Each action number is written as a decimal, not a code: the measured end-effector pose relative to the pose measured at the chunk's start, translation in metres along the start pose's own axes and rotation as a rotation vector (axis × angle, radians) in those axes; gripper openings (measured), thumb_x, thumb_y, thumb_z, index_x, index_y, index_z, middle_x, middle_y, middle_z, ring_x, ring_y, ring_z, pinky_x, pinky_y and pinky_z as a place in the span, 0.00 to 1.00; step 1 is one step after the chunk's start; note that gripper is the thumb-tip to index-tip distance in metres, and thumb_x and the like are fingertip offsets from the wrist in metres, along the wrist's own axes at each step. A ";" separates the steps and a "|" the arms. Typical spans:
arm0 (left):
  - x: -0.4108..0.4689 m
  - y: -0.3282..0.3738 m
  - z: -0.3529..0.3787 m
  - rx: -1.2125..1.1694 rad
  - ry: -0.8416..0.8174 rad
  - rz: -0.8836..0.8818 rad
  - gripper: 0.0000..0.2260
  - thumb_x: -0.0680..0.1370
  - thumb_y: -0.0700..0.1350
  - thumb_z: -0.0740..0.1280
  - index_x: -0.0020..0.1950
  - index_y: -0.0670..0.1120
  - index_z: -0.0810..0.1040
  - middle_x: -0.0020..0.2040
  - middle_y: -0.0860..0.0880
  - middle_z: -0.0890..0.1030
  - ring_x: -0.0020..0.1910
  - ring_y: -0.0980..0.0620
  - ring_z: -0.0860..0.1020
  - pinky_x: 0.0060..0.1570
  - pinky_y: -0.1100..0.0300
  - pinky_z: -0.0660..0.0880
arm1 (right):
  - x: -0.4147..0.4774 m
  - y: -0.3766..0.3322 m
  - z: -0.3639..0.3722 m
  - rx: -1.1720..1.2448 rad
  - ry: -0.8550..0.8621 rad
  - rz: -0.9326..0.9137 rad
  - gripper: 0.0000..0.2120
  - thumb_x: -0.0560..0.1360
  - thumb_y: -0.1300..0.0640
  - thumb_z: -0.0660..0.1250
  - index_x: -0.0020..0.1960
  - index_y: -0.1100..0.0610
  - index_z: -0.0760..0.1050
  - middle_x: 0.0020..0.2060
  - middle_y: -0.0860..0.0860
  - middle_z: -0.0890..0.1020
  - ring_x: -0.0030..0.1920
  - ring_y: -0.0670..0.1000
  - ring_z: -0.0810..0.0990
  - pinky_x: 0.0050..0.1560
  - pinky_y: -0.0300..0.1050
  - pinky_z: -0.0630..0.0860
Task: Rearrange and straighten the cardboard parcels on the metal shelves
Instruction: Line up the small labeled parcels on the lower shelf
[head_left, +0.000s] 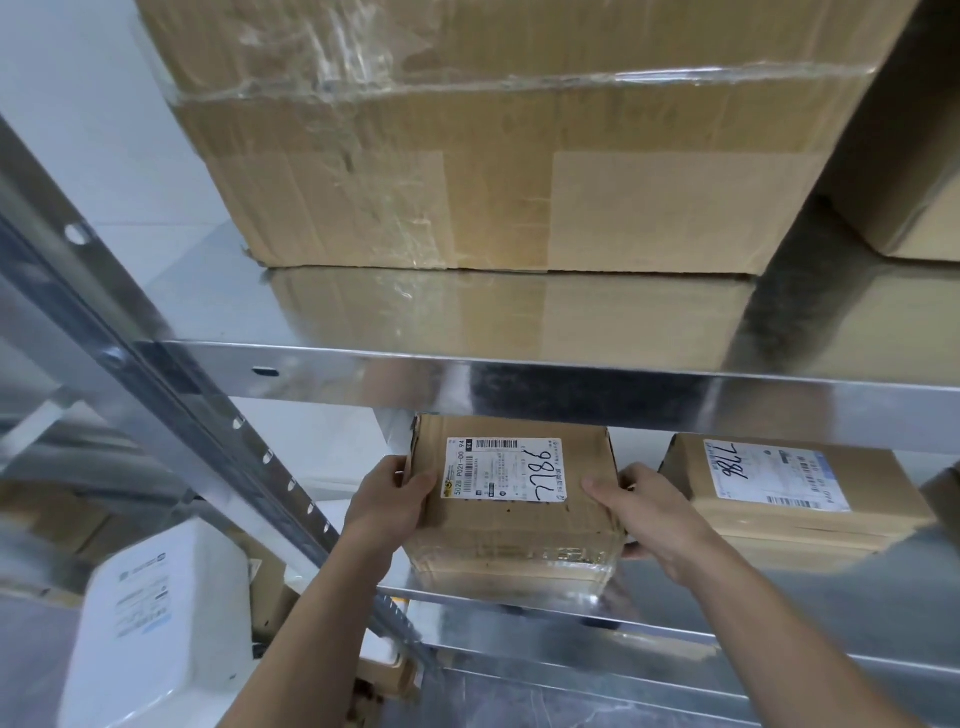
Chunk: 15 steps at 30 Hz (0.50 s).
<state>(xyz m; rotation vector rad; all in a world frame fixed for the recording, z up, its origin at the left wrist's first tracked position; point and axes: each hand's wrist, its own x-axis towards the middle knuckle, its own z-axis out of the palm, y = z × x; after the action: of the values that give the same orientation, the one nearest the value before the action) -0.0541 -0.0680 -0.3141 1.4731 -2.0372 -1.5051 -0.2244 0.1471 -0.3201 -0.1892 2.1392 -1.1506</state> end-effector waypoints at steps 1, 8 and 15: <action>0.001 0.001 0.001 0.009 0.001 0.002 0.03 0.80 0.47 0.68 0.53 0.53 0.76 0.50 0.53 0.82 0.51 0.49 0.80 0.53 0.52 0.77 | -0.001 -0.001 0.000 -0.017 0.013 -0.006 0.16 0.77 0.45 0.72 0.53 0.57 0.74 0.47 0.56 0.85 0.47 0.57 0.86 0.47 0.58 0.86; 0.004 0.002 0.005 0.027 0.027 -0.004 0.05 0.79 0.44 0.68 0.45 0.53 0.75 0.47 0.50 0.82 0.49 0.45 0.81 0.52 0.48 0.77 | 0.001 -0.008 0.003 -0.093 0.045 -0.010 0.14 0.78 0.49 0.70 0.48 0.59 0.72 0.42 0.57 0.81 0.39 0.54 0.81 0.38 0.52 0.85; 0.000 0.006 0.004 -0.006 0.022 -0.005 0.02 0.80 0.44 0.68 0.47 0.51 0.76 0.49 0.48 0.82 0.49 0.45 0.81 0.52 0.49 0.77 | 0.001 -0.008 0.001 -0.048 -0.015 0.020 0.16 0.78 0.46 0.71 0.53 0.58 0.73 0.49 0.57 0.83 0.48 0.57 0.84 0.46 0.57 0.86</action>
<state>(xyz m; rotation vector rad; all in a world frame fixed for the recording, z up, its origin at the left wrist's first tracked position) -0.0595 -0.0656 -0.3110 1.4864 -2.0164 -1.4888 -0.2264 0.1416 -0.3150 -0.1961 2.1523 -1.0841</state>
